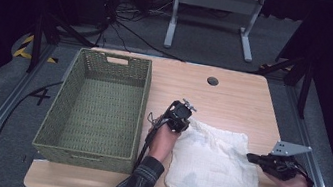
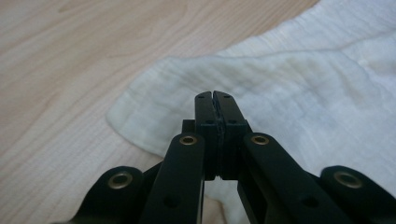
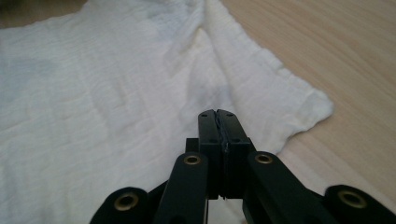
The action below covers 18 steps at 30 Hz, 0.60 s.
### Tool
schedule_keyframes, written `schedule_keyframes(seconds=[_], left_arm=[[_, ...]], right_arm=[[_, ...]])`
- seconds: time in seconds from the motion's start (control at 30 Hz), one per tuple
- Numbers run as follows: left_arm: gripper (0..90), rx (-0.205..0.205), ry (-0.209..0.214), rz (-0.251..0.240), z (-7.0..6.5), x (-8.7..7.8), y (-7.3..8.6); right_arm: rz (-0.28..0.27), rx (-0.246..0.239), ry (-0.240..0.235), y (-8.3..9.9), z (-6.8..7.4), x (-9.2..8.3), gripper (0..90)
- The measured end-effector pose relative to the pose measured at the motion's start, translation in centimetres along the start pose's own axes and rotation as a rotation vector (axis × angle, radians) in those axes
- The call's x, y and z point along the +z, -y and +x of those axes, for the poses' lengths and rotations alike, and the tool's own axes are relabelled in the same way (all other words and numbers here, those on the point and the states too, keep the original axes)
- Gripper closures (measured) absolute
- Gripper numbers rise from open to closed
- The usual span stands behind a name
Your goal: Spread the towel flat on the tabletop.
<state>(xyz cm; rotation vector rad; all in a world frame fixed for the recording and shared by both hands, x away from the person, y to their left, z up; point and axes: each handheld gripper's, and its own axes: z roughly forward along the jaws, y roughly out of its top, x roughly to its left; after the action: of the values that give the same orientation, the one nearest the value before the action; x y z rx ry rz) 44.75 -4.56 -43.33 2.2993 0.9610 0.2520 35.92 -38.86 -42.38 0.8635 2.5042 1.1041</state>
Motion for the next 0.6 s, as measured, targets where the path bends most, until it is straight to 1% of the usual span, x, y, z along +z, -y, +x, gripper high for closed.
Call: schedule_keyframes(seconds=[0.17, 0.23, 0.3, 0.37, 0.4, 0.47, 0.5, 0.6], left_arm=[[89.6, -0.020, 0.024, 0.005, -0.1, 0.7, 0.8], [89.6, -0.014, 0.019, 0.015, -0.1, 0.9, 1.0], [89.6, -0.016, 0.027, 0.013, 0.1, 1.0, 1.2], [89.5, -0.018, 0.023, 0.013, 0.2, 1.2, 1.4], [89.6, -0.023, 0.032, 0.009, 0.3, 1.2, 1.5], [89.6, -0.024, 0.033, 0.008, 0.3, 1.2, 1.5], [89.6, -0.020, 0.032, 0.011, 0.3, 1.2, 1.5], [89.7, -0.015, 0.022, 0.009, 0.2, 1.2, 1.4]], right_arm=[[0.003, 0.015, 0.036, -1.0, -2.1, 1.5, 89.8], [0.012, 0.019, 0.055, -1.3, -2.9, 2.2, 89.8], [0.023, 0.022, 0.066, -1.6, -3.5, 2.9, 89.8], [0.034, 0.025, 0.067, -1.8, -3.9, 3.6, 89.8], [0.041, 0.024, 0.065, -1.8, -4.0, 3.9, 89.8], [0.064, 0.027, 0.067, -1.8, -4.3, 4.5, 89.8], [0.064, 0.027, 0.067, -1.8, -4.3, 4.5, 89.8], [0.089, 0.027, 0.066, -1.7, -4.6, 5.2, 89.9]])
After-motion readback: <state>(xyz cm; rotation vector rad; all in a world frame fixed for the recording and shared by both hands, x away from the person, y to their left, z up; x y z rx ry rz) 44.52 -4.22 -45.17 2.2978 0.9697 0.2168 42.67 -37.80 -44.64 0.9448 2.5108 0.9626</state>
